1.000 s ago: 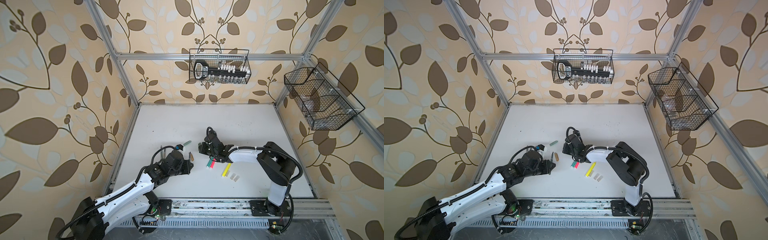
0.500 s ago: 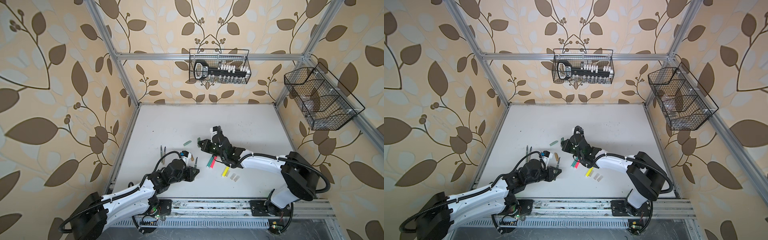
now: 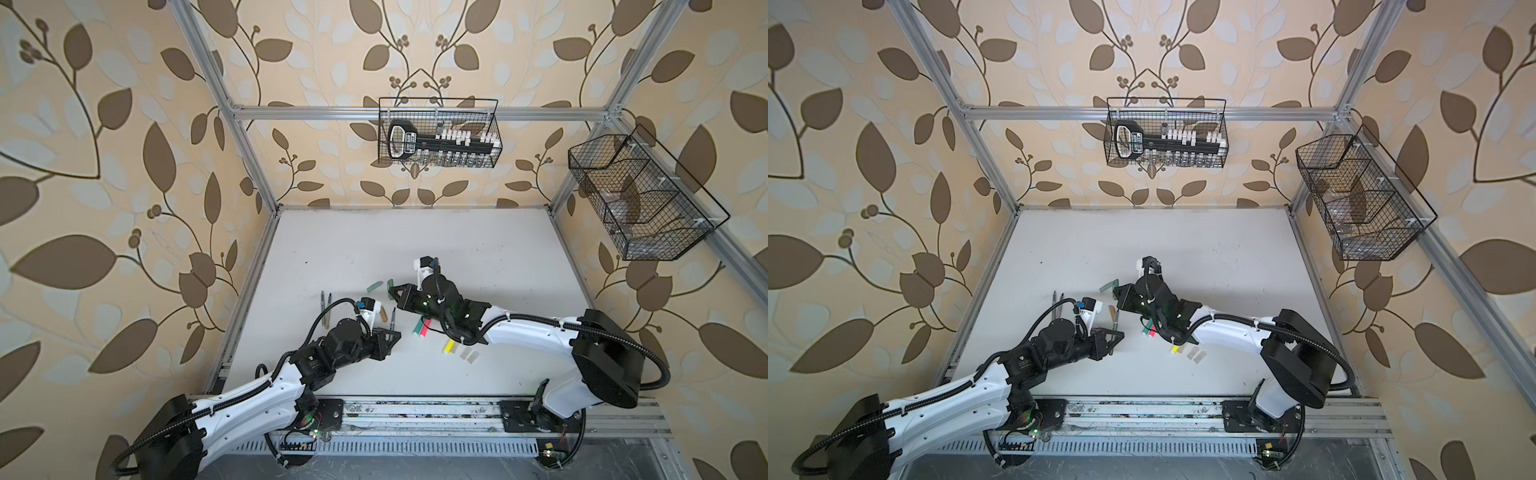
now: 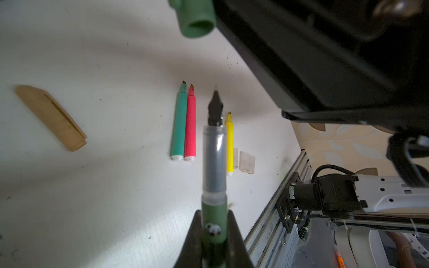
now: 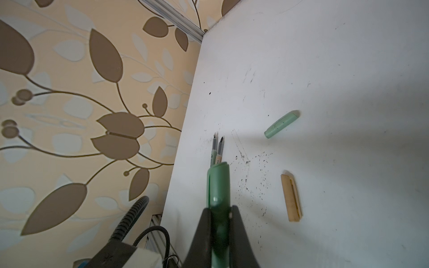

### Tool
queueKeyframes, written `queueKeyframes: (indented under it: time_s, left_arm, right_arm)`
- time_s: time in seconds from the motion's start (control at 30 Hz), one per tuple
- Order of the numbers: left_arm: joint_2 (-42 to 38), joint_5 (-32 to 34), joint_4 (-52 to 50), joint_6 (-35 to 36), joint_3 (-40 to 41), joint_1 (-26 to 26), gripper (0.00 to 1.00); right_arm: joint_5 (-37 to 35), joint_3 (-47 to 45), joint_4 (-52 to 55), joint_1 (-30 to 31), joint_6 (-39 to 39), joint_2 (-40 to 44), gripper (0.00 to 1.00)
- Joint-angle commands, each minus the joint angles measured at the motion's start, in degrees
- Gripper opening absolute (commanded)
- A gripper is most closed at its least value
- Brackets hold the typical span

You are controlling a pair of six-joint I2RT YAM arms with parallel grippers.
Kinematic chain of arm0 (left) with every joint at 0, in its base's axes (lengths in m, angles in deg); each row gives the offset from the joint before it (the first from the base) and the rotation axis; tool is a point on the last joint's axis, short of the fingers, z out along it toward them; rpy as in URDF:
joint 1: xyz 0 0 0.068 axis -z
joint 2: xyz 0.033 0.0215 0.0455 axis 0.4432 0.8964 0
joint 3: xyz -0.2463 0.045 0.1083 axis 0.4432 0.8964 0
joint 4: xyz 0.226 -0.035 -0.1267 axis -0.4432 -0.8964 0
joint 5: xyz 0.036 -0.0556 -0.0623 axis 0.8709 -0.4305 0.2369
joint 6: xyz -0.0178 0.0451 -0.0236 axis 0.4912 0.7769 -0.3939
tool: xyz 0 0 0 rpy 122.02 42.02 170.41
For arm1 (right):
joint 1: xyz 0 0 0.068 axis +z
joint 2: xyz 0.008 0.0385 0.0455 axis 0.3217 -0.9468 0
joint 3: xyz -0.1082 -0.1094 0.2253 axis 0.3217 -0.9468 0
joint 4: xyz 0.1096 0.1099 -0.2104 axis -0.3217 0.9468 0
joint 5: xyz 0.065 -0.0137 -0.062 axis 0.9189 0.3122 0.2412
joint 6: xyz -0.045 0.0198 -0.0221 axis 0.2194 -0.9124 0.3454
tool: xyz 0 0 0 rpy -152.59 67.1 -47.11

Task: Insert pens into pen caps
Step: Put on the pen cap to the pen.

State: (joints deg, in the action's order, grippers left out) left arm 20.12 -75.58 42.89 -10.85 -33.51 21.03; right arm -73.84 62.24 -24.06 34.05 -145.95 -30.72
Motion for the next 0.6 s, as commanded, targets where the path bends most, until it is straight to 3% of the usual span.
queueKeyframes:
  time_s: [0.0, 0.57]
  left_arm:
    - [-1.84, 2.19, -0.68, -0.67, -0.84, 0.57, 0.0]
    - [-0.37, 3.61, -1.36, -0.94, -1.47, 0.57, 0.0]
  right_arm:
    - [-1.41, -1.4, -1.21, 0.41, -0.81, 0.16, 0.0]
    - [-1.21, -2.02, -1.69, 1.17, -0.81, 0.44, 0.0]
